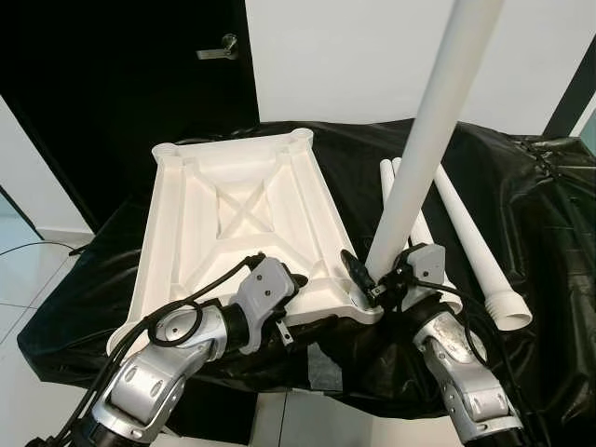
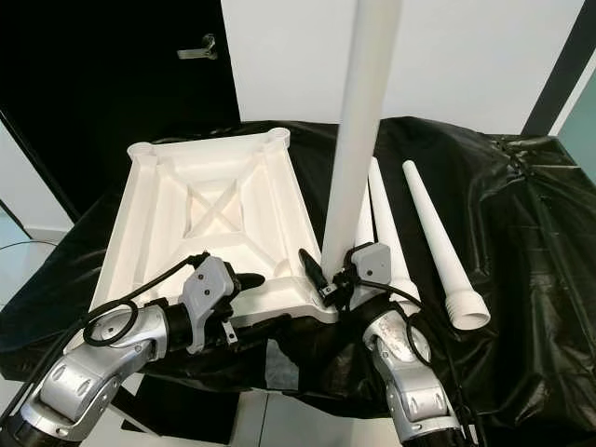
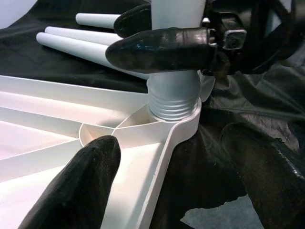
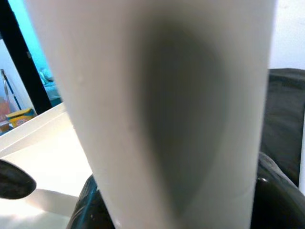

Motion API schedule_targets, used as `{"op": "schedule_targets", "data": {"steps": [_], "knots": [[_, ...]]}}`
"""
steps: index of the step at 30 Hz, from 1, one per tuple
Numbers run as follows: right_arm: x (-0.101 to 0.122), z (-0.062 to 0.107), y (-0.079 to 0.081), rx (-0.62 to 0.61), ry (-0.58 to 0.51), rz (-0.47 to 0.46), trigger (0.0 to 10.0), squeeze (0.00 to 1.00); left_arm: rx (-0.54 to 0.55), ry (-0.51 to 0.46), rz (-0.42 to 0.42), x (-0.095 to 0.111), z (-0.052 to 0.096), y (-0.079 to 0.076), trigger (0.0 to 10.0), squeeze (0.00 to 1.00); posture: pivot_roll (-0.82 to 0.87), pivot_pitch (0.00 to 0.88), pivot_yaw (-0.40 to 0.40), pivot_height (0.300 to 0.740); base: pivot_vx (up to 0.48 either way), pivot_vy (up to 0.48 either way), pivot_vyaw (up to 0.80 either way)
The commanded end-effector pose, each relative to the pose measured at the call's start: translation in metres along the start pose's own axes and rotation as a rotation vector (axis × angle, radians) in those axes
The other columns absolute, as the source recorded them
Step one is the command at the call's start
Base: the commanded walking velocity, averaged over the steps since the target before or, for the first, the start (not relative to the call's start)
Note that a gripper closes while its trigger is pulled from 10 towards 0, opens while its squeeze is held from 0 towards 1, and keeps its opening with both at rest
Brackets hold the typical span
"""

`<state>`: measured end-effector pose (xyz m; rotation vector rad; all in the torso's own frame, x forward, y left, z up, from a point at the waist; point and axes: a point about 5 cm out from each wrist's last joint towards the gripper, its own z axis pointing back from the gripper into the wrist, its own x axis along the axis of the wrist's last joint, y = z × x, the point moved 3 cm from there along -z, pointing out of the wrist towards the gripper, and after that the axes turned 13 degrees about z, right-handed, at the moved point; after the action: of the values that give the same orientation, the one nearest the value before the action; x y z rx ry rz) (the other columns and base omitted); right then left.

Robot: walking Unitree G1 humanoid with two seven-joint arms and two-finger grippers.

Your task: Building children table

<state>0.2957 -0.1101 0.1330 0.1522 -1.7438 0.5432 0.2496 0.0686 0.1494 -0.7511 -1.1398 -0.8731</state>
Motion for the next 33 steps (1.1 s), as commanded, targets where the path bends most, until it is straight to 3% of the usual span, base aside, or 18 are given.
{"op": "schedule_targets", "data": {"steps": [1,7,11,17,21,24,26,33], "knots": [[-0.026,0.008,-0.004,-0.031,0.129,-0.035,10.0,0.0,0.028,-0.007,-0.013,0.004,0.003,0.004,10.0,0.0,0.07,0.0,0.025,0.74,0.0,0.0,0.0],[-0.021,0.003,-0.002,-0.072,0.117,-0.015,10.0,0.0,0.035,-0.016,-0.005,0.005,0.003,0.004,10.0,0.0,0.06,0.0,0.021,0.74,0.0,0.0,0.0],[-0.02,0.005,-0.004,-0.184,0.127,-0.093,10.0,0.0,0.028,-0.016,-0.006,0.006,0.001,0.003,10.0,0.0,0.06,0.0,0.024,0.74,0.0,0.0,0.0],[-0.016,0.009,-0.015,-0.356,0.134,-0.084,10.0,0.0,0.022,-0.017,-0.012,0.008,0.0,0.004,10.0,0.0,0.05,0.0,0.028,0.74,0.0,0.0,0.0],[-0.015,0.008,-0.017,-0.389,0.142,-0.068,10.0,0.0,0.019,-0.017,-0.013,0.008,-0.001,0.004,10.0,0.0,0.04,0.0,0.035,0.74,0.0,0.0,0.0],[-0.013,0.006,-0.015,-0.373,0.137,-0.043,10.0,0.0,0.018,-0.018,-0.013,0.008,-0.001,0.004,10.0,0.0,0.04,0.0,0.033,0.74,0.0,0.0,0.0],[-0.01,0.003,-0.005,-0.293,0.119,0.018,10.0,0.0,0.017,-0.019,-0.012,0.008,-0.002,0.003,10.0,0.0,0.04,0.0,0.033,0.74,0.0,0.0,0.0],[-0.016,0.003,0.006,-0.173,0.128,0.093,10.0,0.0,0.026,-0.023,-0.016,0.009,-0.002,0.004,10.0,0.0,0.04,0.0,0.029,0.74,0.0,0.0,0.0]]}}
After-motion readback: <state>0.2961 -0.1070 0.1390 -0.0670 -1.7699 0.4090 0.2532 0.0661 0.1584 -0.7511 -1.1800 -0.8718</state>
